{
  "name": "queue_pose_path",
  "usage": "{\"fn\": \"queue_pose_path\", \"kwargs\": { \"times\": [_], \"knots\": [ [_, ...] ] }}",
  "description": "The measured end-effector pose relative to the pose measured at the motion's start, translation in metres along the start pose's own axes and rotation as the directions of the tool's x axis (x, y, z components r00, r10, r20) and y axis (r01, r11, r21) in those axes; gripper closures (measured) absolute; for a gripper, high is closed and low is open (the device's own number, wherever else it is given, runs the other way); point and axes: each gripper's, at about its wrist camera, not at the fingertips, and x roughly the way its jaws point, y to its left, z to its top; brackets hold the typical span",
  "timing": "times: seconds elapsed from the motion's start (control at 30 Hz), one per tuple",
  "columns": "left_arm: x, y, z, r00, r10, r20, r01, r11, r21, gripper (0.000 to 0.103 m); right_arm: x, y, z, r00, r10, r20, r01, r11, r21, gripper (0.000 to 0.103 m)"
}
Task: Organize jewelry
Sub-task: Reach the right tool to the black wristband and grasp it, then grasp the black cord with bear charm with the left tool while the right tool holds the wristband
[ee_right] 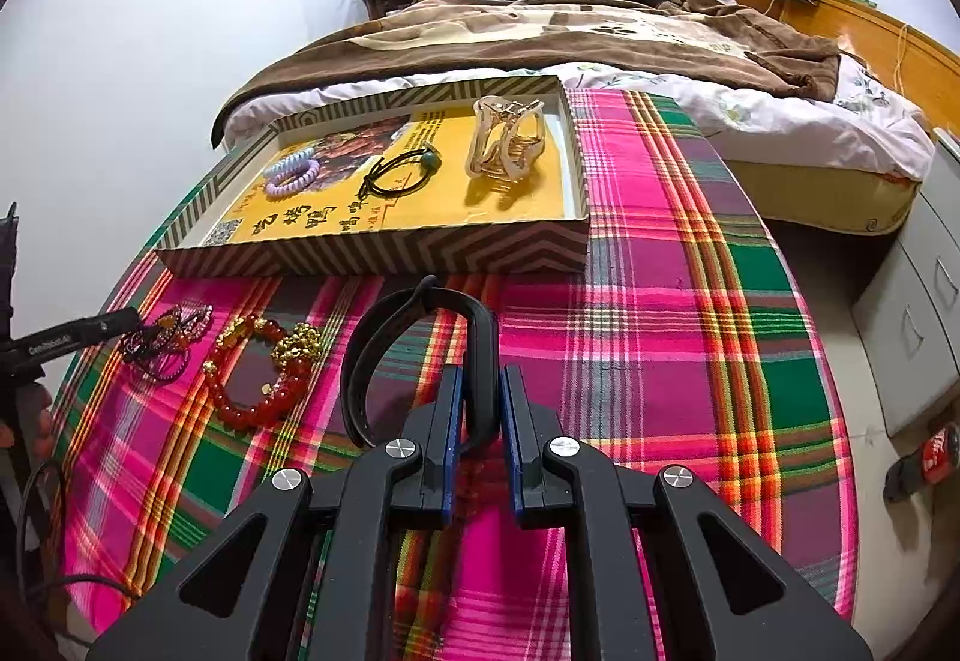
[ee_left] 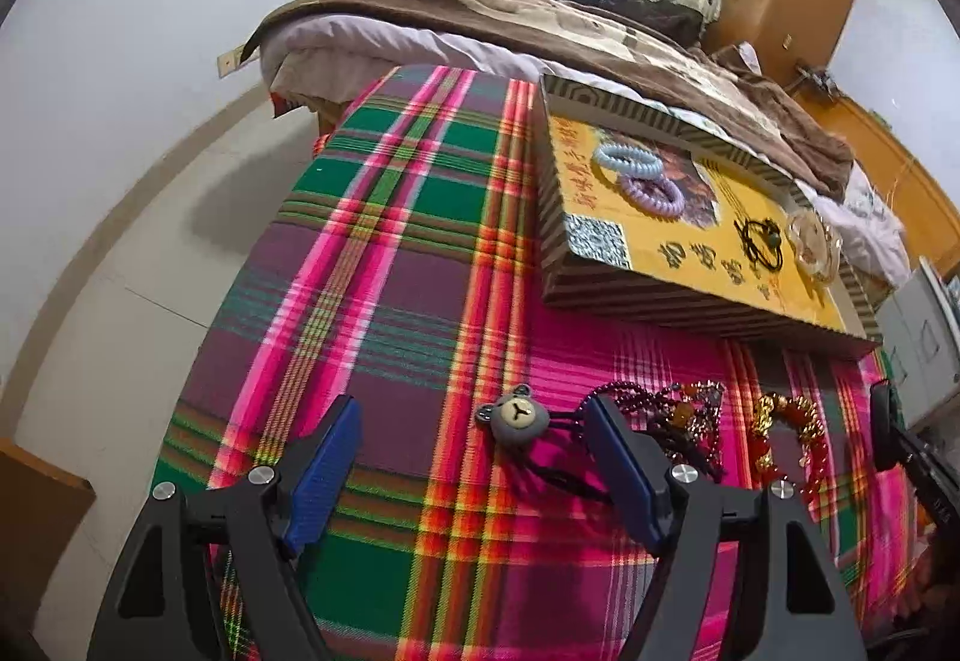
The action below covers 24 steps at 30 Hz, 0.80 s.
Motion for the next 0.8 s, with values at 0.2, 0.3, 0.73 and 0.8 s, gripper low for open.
{"fn": "queue_pose_path", "kwargs": {
  "times": [0.2,0.3,0.73,0.8],
  "knots": [
    [0.002,-0.009,-0.001,0.998,0.063,0.022,-0.064,0.997,0.051,0.046,0.003,0.001,0.001,1.000,0.012,-0.001,-0.012,1.000,-0.005,0.090],
    [0.002,-0.008,0.000,0.998,0.054,0.021,-0.055,0.997,0.061,0.058,0.004,0.002,0.000,1.000,0.015,-0.003,-0.015,1.000,-0.005,0.090],
    [-0.016,-0.008,-0.001,0.999,0.002,0.048,-0.004,0.998,0.056,0.076,0.000,0.001,0.001,1.000,0.020,0.010,-0.020,1.000,0.000,0.090],
    [-0.024,-0.010,0.001,0.998,-0.007,0.070,0.003,0.998,0.057,0.076,-0.002,0.001,0.001,1.000,0.019,0.016,-0.019,1.000,0.001,0.090]
  ]
}}
